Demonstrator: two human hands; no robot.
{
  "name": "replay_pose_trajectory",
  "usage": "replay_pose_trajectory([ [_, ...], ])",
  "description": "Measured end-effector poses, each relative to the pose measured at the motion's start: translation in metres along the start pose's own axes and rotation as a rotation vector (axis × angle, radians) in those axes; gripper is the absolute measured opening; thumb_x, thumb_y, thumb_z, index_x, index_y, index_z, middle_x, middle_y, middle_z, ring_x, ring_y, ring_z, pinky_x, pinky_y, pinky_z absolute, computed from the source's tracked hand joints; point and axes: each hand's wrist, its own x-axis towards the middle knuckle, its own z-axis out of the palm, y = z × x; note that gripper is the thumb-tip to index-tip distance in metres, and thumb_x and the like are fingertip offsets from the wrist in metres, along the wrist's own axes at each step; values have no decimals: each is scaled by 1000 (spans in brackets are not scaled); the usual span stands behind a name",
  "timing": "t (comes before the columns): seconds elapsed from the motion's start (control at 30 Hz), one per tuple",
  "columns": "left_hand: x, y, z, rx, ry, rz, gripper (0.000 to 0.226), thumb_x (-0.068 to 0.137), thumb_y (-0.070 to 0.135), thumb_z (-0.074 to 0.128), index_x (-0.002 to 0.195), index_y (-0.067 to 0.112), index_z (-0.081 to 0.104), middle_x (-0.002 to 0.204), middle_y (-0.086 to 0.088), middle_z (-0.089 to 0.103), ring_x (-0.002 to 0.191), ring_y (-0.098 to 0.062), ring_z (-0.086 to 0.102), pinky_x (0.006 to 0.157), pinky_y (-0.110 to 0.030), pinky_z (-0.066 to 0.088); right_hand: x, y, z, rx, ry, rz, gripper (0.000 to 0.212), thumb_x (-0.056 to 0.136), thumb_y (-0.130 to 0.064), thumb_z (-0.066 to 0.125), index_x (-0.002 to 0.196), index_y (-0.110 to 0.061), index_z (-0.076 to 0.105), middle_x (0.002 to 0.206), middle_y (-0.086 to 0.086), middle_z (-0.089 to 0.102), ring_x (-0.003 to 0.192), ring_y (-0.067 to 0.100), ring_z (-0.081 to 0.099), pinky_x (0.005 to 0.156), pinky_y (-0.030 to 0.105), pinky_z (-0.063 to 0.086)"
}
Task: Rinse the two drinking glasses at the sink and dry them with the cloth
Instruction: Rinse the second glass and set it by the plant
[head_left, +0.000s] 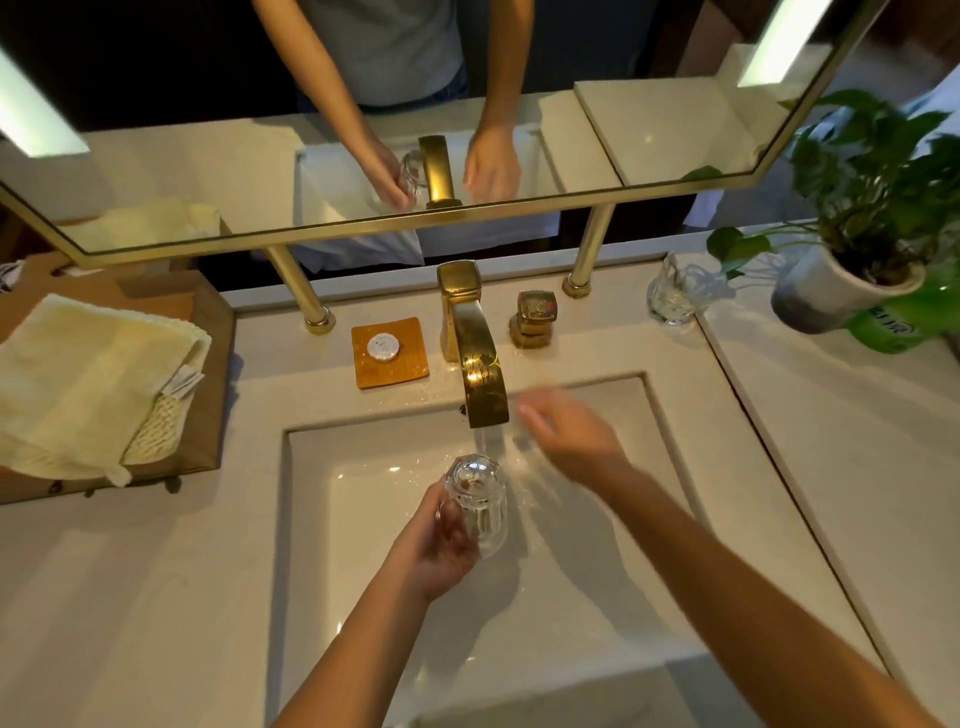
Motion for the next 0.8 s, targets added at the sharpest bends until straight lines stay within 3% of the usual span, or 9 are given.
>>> replay_pose_trajectory([
  [0.07,-3,-4,-1,32,23,-2,28,77,34,69,63,15,55,36,4,51,27,-5,43,34,-12,41,-48,9,31,22,-127,58,42,102,-44,29,123,-26,61,127,6,63,114,24,59,94,39,47],
  [0.2,-21,-15,0,68,-48,1,27,79,28,66,62,8,60,38,-1,55,25,-11,48,31,-12,39,-106,19,58,243,-188,158,72,85,-68,20,114,-20,66,114,4,69,98,18,63,89,38,50],
  [0.27,-37,-22,3,79,-153,-39,29,75,21,63,55,0,65,42,-8,62,28,-15,56,29,-18,44,-114,11,50,384,-178,126,52,94,-58,31,118,-26,63,115,-5,67,95,5,61,88,33,49],
  [0.33,-43,-31,2,123,-202,-39,39,79,22,59,53,-5,68,50,-14,67,39,-21,65,38,-27,54,-118,-4,33,469,-163,68,33,97,-47,44,126,-34,56,118,-13,63,97,-3,59,85,22,46],
  [0.43,-41,-39,-7,132,-188,-25,32,81,26,62,63,1,70,50,-10,68,40,-19,65,37,-24,52,-124,-22,19,377,-136,-50,49,82,-61,58,127,-45,46,122,-21,59,103,0,60,89,26,51],
  [0.5,-35,-41,-13,144,-145,3,37,83,28,63,52,7,65,41,-2,60,30,-12,55,32,-16,44,-129,-30,19,232,-118,-72,62,73,-65,65,128,-46,42,122,-20,59,103,2,61,87,30,52],
  [0.57,-36,-43,-18,164,-164,4,44,88,28,60,50,6,68,44,-4,63,30,-13,56,33,-16,45,-133,-32,21,192,-102,-66,65,69,-61,71,126,-45,42,116,-19,63,98,4,62,81,29,52],
  [0.67,-42,-43,-26,183,-253,-15,29,84,26,63,79,0,74,63,-12,73,47,-20,68,40,-23,54,-139,-32,21,172,-92,-31,63,65,-61,75,119,-46,44,108,-19,65,93,5,62,70,24,46],
  [0.8,-44,-44,-39,189,-311,-9,42,91,19,51,59,2,73,48,-7,66,35,-15,62,31,-19,47,-150,-28,30,218,-30,54,65,57,-66,74,113,-44,50,103,-20,67,92,3,64,78,33,54],
])
